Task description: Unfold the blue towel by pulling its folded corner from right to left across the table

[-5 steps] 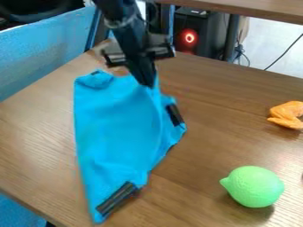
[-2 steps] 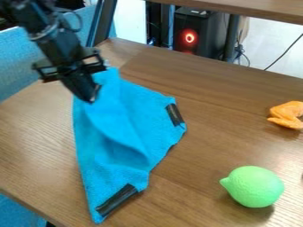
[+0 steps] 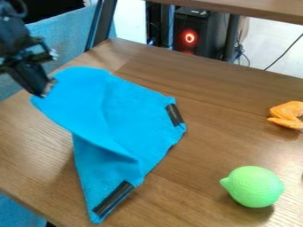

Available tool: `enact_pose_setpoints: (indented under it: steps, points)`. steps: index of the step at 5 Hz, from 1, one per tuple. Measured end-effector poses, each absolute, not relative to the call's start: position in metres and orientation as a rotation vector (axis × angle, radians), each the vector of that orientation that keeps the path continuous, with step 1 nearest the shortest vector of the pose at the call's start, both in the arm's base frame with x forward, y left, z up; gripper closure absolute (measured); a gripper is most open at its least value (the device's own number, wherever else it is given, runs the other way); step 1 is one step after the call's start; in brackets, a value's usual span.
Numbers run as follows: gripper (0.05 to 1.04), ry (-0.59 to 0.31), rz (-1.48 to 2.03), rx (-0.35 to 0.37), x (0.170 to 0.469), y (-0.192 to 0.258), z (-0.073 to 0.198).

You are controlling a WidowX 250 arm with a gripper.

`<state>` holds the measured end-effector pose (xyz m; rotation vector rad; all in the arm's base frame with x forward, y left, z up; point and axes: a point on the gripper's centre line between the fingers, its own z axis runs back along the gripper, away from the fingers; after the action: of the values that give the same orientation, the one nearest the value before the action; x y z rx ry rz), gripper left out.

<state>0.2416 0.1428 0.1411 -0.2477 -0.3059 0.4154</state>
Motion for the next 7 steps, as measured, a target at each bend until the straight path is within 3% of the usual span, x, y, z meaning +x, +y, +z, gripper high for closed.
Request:
enact_pose_setpoints:
  steps: [2,5,7]
  points:
    - [1.033,-0.278,0.365,-0.225,0.21,0.188,0.131]
    - [1.033,-0.243,0.395,-0.206,0.18,0.21,0.12]
    - [1.033,-0.266,0.555,-0.171,0.162,0.222,0.108]
